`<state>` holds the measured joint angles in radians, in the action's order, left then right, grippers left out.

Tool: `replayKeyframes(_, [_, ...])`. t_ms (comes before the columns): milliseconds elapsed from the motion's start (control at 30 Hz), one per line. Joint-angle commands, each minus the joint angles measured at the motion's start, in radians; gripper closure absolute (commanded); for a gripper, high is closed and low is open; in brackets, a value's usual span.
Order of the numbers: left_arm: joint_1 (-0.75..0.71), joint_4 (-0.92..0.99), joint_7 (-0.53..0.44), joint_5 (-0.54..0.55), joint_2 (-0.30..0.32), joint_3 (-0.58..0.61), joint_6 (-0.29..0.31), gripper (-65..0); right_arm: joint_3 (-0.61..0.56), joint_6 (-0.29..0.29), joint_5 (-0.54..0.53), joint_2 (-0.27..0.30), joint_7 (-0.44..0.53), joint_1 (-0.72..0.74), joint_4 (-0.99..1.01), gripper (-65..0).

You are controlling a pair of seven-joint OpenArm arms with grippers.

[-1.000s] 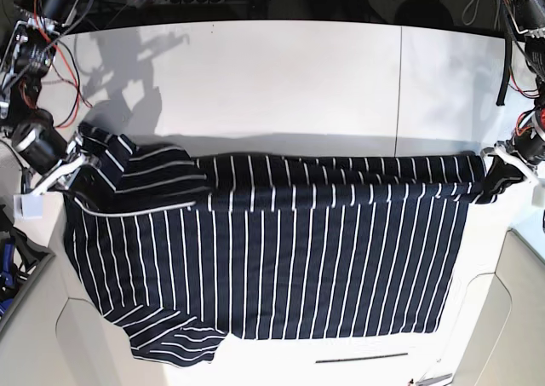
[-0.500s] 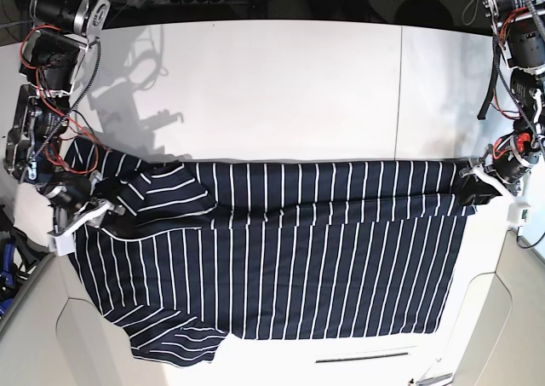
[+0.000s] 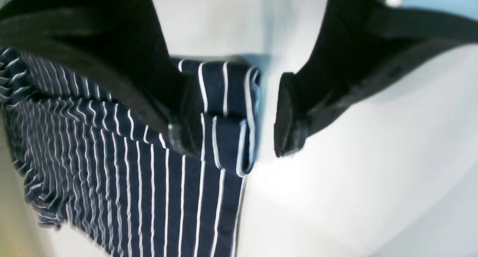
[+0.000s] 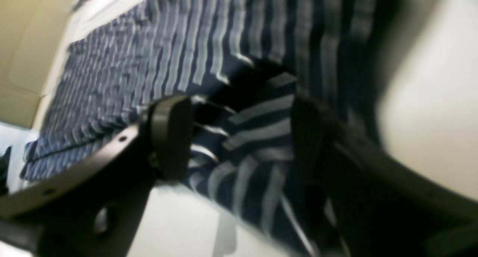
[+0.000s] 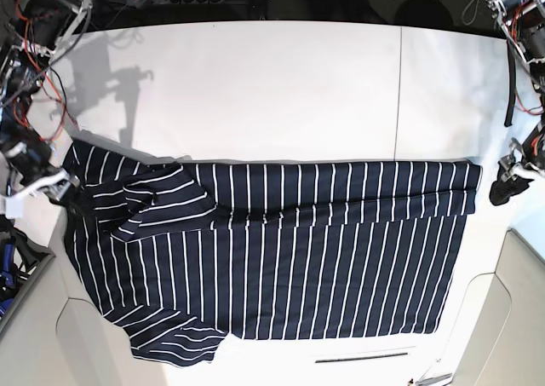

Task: Fold the T-shirt properly
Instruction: 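Lower the folded edge onto the shirt and open both grippers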

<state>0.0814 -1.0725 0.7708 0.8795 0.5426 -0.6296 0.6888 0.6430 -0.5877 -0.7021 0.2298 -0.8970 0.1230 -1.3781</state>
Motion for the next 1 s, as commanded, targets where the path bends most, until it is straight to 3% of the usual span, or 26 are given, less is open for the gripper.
replayKeyframes(0, [0.009,-0.016,-0.015,0.03,0.023,-0.017,0.009,-33.9,0.017,-0.005,-0.032,0.019,0.018,0.002,-0.022,-40.7])
replayKeyframes(133, [-0.031,-0.015,-0.015,0.042,0.022,-0.016,0.009,-35.0,0.08,-0.002,-0.053,0.039,0.034,-0.058,-0.021,-40.7])
replayKeyframes(300, [-0.085,-0.013,-0.06,0.044,0.013,-0.011,0.009,-43.7,0.1,0.0,-0.064,0.036,0.064,-0.13,-0.014,-40.7])
replayKeyframes(600, [-0.082,-0.013,-0.109,-0.013,-0.039,0.031,0.008,-43.7,0.079,0.0,-0.065,0.013,0.105,-0.123,0.125,-40.7])
replayKeyframes(767, [-0.078,-0.013,-0.161,-0.056,-0.062,0.063,-0.023,-43.7,0.053,-0.005,-0.064,0.007,0.126,-0.097,0.211,-40.7])
replayKeyframes(967, [-0.076,-0.013,-0.161,-0.058,-0.088,0.071,-0.023,-43.6,-0.02,-0.011,-0.065,0.0,0.128,-0.076,0.219,-40.7])
